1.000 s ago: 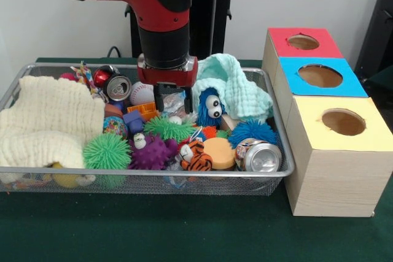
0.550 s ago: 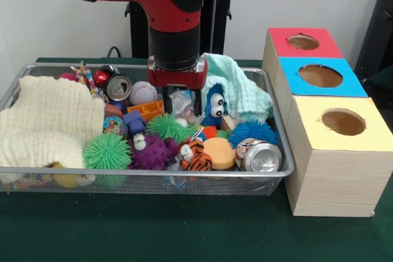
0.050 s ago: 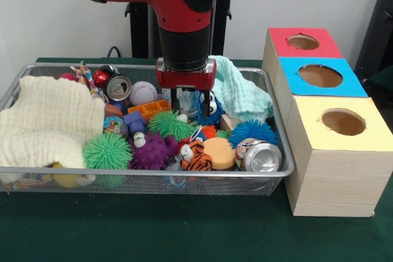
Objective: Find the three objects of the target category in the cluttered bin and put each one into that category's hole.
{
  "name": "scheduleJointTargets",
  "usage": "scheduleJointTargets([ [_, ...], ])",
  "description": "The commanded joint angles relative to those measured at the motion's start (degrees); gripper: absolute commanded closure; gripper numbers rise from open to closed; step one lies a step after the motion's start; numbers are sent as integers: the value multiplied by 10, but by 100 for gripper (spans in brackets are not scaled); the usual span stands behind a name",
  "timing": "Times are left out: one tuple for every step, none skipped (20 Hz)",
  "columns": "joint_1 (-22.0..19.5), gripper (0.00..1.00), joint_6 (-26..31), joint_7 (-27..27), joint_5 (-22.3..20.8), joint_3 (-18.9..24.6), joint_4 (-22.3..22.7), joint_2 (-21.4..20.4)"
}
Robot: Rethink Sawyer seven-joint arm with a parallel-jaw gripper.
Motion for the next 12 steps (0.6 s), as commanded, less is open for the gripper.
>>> scheduleJointTargets([
  [0, 0, -32, 78, 21, 38, 14, 34],
  [0, 0, -32, 78, 22, 38, 14, 33],
  [-2, 0, -38, 81, 21, 38, 22, 31],
  [-3, 0, -38, 80, 20, 38, 24, 30],
  [-3, 0, -38, 80, 20, 38, 25, 29],
  [-3, 0, -38, 82, 20, 37, 26, 28],
  [-2, 0, -36, 85, 22, 34, 28, 26],
  [-1, 0, -33, 88, 24, 31, 30, 24],
  [-1, 0, -27, 91, 26, 26, 33, 20],
  [0, 0, -19, 91, 27, 21, 34, 17],
  [1, 0, -7, 89, 27, 15, 36, 12],
  [1, 0, 5, 86, 26, 10, 37, 8],
])
